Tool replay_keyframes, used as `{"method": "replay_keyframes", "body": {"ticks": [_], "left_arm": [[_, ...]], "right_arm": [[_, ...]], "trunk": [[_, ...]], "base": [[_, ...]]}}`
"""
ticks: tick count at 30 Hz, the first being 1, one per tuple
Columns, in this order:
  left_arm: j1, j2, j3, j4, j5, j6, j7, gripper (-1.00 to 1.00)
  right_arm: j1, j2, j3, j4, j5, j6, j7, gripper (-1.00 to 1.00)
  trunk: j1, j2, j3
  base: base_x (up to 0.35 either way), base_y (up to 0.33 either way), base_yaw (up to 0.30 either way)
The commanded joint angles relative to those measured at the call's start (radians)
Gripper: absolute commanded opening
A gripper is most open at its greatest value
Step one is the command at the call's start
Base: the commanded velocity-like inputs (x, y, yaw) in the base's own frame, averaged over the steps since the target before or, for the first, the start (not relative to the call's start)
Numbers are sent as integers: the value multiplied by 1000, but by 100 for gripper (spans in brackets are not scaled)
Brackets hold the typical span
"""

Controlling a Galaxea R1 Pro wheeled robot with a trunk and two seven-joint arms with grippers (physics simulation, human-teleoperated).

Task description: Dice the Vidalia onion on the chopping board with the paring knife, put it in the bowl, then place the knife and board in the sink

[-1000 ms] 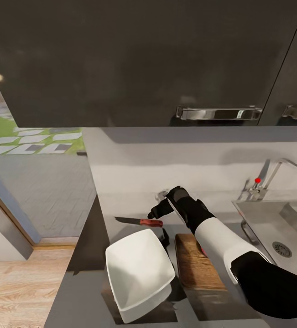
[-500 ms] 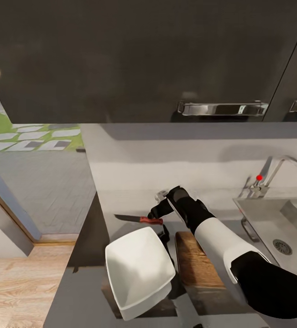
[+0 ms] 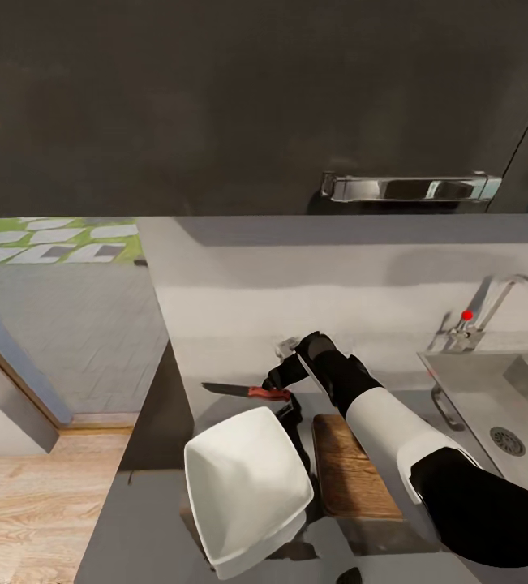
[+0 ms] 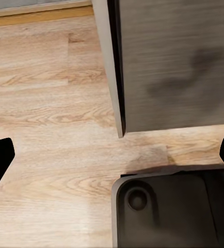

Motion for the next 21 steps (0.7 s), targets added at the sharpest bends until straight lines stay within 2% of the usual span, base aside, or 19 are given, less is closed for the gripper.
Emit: {"method": "replay_keyframes", "body": {"ticks": [1,16,21], "left_arm": [[0,2,-9,-2,10,-2,4,100],[0,2,-9,-2,9,-2,4,100],[-1,2,-9,-2,9,-2,4,100]], "right_arm": [[-1,1,1,-1,11,3,8,100],[-1,3,5,1,9,3,9,100],[-1,3,45,1,9,2,9,100]], "trunk": [[1,-2,-3],[1,-2,-27],[1,-2,-35]], "base": [[4,0,0],[0,0,0],[0,0,0]]}}
